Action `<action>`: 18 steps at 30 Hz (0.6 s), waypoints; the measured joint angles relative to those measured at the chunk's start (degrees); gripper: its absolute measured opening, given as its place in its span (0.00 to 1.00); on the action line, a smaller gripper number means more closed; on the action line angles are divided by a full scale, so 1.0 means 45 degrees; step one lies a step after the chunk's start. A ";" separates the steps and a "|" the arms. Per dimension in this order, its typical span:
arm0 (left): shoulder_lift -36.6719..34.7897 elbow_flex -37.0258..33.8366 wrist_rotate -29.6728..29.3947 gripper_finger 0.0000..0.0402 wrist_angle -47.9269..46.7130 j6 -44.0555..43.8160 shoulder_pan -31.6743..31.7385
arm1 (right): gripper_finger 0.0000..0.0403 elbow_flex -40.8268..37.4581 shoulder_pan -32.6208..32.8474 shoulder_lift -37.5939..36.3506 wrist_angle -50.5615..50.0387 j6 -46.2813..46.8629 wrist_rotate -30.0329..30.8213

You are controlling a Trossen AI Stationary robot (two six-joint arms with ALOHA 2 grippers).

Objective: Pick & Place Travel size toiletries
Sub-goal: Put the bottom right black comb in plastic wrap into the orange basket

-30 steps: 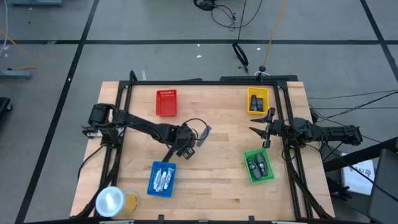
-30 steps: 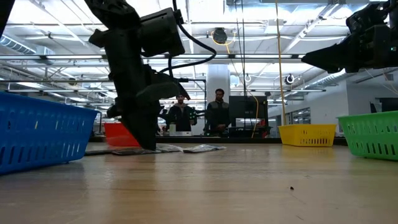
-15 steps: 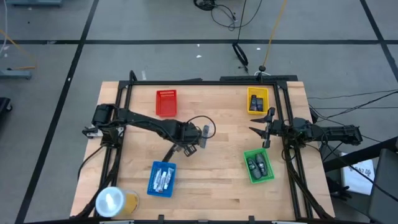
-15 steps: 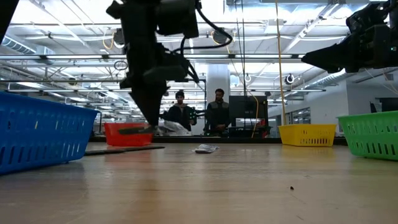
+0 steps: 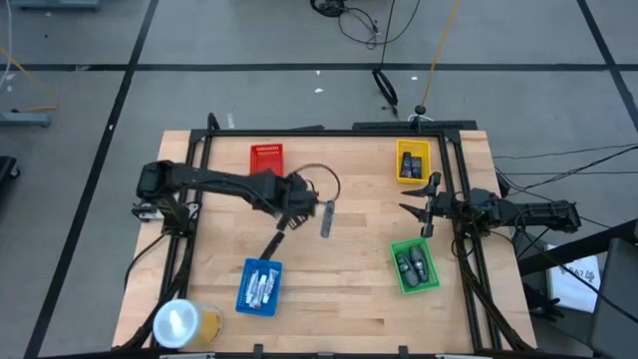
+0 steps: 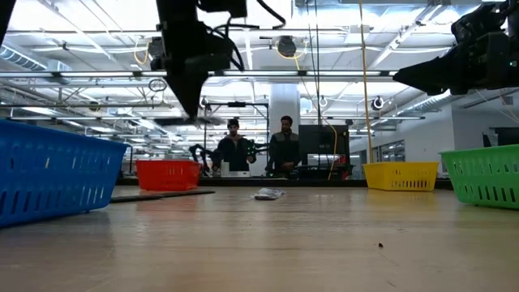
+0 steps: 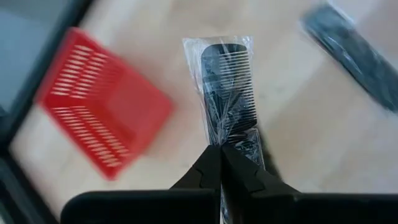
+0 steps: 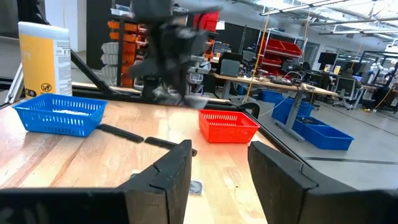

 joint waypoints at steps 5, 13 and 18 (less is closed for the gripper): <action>-0.1595 -0.0061 -0.0719 0.00 0.0120 0.0502 0.0953 | 0.37 -0.0001 0.0004 0.0004 -0.0005 0.0000 0.0004; -0.3699 -0.1723 -0.0004 0.00 0.2695 0.2037 0.3909 | 0.37 -0.0005 0.0002 0.0000 0.0000 -0.0005 0.0000; -0.4080 -0.4069 0.2435 0.00 0.6291 0.2457 0.5850 | 0.37 -0.0001 0.0003 0.0005 -0.0005 -0.0003 0.0000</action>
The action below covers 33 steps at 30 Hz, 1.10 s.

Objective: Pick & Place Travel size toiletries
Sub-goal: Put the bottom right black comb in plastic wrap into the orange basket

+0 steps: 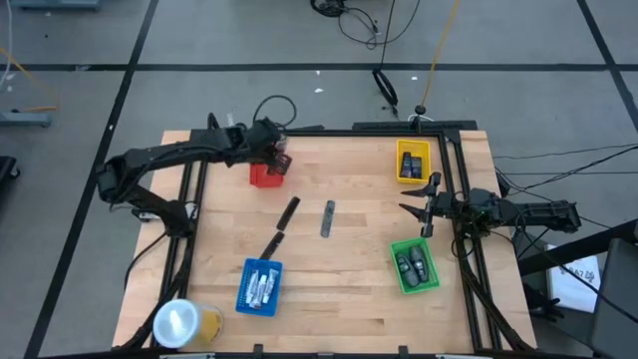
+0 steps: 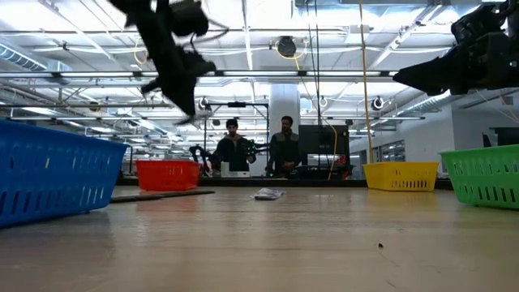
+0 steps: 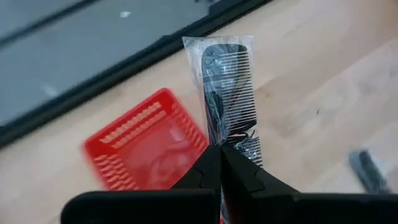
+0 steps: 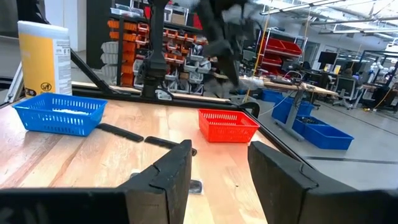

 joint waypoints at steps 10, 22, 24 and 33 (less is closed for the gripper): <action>0.0200 -0.2709 0.0956 0.00 0.1644 -0.0581 0.1910 | 0.37 0.0001 -0.0003 -0.0005 0.0005 0.0000 0.0000; 0.0195 -0.2944 0.0771 0.00 0.1917 -0.0403 0.2226 | 0.37 -0.0004 -0.0003 -0.0005 0.0005 0.0003 0.0000; 0.0195 -0.2944 0.0771 0.00 0.1974 -0.0296 0.2216 | 0.37 -0.0001 -0.0001 -0.0005 0.0005 0.0000 0.0000; 0.0195 -0.2944 0.0446 0.08 0.1824 -0.0465 0.2216 | 0.37 0.0001 0.0001 -0.0005 0.0005 -0.0002 0.0000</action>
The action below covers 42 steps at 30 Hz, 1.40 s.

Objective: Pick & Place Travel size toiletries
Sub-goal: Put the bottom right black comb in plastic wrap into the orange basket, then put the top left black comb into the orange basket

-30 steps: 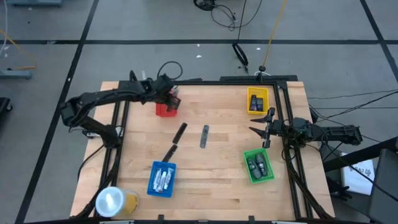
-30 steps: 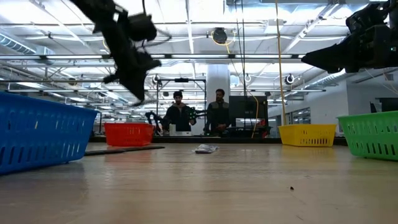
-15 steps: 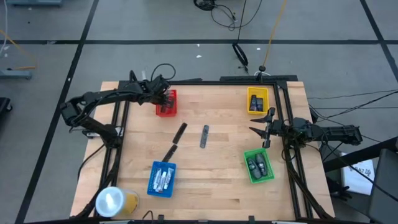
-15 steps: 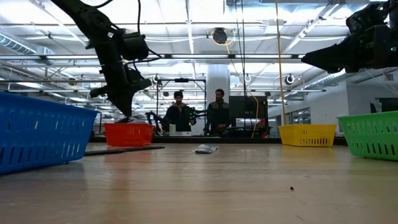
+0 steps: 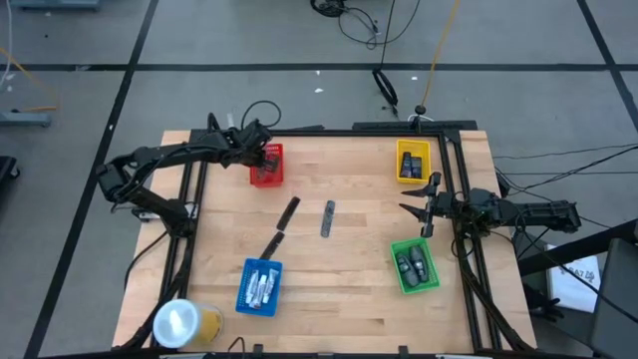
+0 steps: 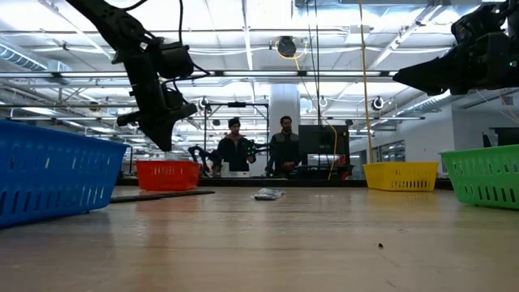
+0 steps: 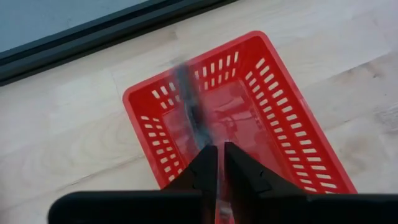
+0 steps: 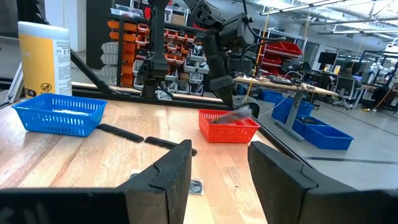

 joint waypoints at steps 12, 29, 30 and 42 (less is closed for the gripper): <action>-0.0670 0.0335 0.2589 0.27 -0.0304 0.1102 -0.0663 | 0.37 0.0000 0.0001 0.0000 0.0000 0.0005 0.0000; -0.1085 0.0340 0.0137 0.51 -0.0442 -0.1159 -0.7305 | 0.37 0.0000 -0.0001 0.0000 0.0000 0.0002 0.0000; -0.0873 0.0340 -0.0223 0.51 -0.0516 -0.1373 -0.7560 | 0.37 -0.0001 -0.0001 0.0004 0.0000 0.0004 -0.0001; 0.2990 0.0340 0.0347 0.52 -0.0420 -0.3682 -0.8000 | 0.37 -0.0004 0.0001 0.0000 0.0000 0.0000 0.0000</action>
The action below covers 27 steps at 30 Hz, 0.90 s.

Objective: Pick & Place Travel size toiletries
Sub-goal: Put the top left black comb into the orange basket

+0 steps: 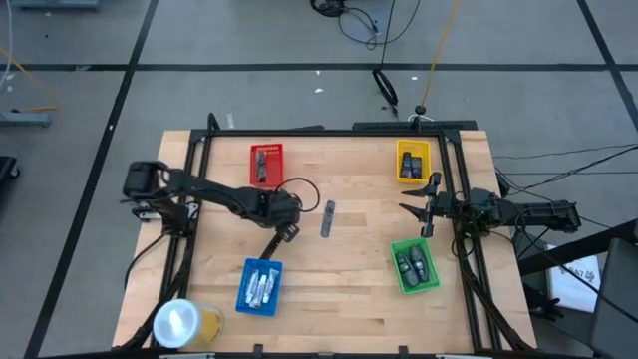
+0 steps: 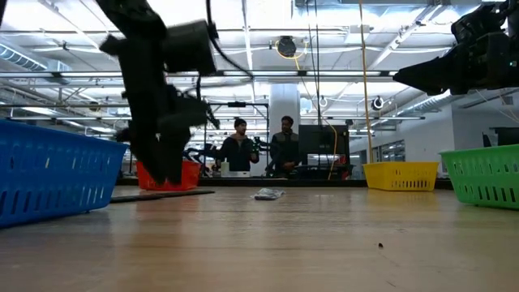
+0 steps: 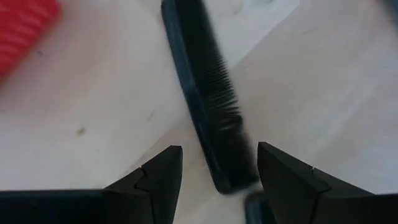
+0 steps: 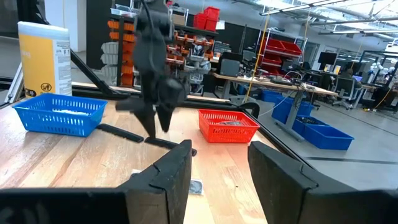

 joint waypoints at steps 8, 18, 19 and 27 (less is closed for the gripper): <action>0.1255 0.0065 0.0486 0.52 0.0676 -0.0144 0.0474 | 0.37 0.0001 -0.0003 0.0005 0.0000 0.0000 0.0000; 0.1299 0.0044 0.0450 0.51 0.0498 0.0317 0.0540 | 0.37 -0.0001 -0.0002 0.0005 0.0000 0.0001 0.0000; 0.1303 0.0044 0.0503 0.51 0.0464 0.0319 0.0569 | 0.37 0.0004 -0.0002 0.0005 0.0000 0.0000 0.0000; 0.1313 0.0034 0.0649 0.27 0.0424 0.0481 0.0777 | 0.37 0.0003 -0.0002 0.0005 0.0000 0.0000 0.0000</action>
